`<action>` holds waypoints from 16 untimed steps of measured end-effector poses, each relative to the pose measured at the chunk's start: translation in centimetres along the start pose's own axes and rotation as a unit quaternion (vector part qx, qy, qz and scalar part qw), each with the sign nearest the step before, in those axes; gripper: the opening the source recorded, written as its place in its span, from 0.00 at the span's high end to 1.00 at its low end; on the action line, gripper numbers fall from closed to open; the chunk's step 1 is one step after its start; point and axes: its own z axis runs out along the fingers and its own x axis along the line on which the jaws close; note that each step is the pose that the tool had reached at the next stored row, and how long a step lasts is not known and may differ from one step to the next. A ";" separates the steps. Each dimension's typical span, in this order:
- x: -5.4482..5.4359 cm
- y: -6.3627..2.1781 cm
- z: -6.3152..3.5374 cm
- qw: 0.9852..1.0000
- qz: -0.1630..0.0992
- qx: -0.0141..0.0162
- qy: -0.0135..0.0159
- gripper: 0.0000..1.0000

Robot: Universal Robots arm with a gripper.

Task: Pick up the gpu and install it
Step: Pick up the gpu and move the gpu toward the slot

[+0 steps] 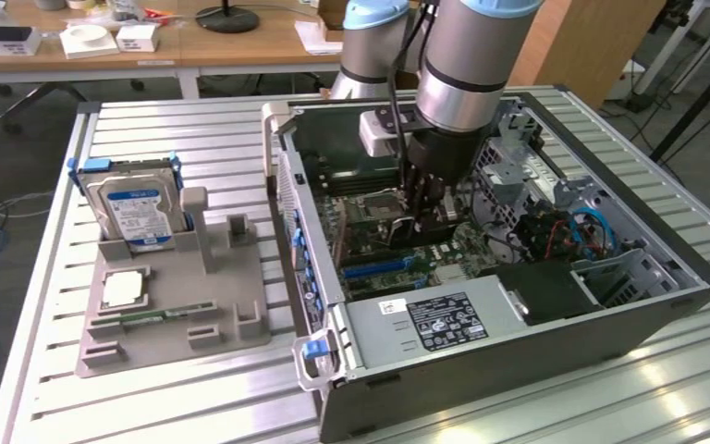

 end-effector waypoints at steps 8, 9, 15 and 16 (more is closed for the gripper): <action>0.0 0.09 0.55 1.000 0.000 0.000 0.000 0.74; 0.0 0.10 0.62 1.000 0.000 0.000 0.000 0.74; 0.0 0.14 1.04 1.000 0.000 0.000 0.000 0.74; 0.0 0.14 1.10 1.000 0.000 0.000 0.000 0.74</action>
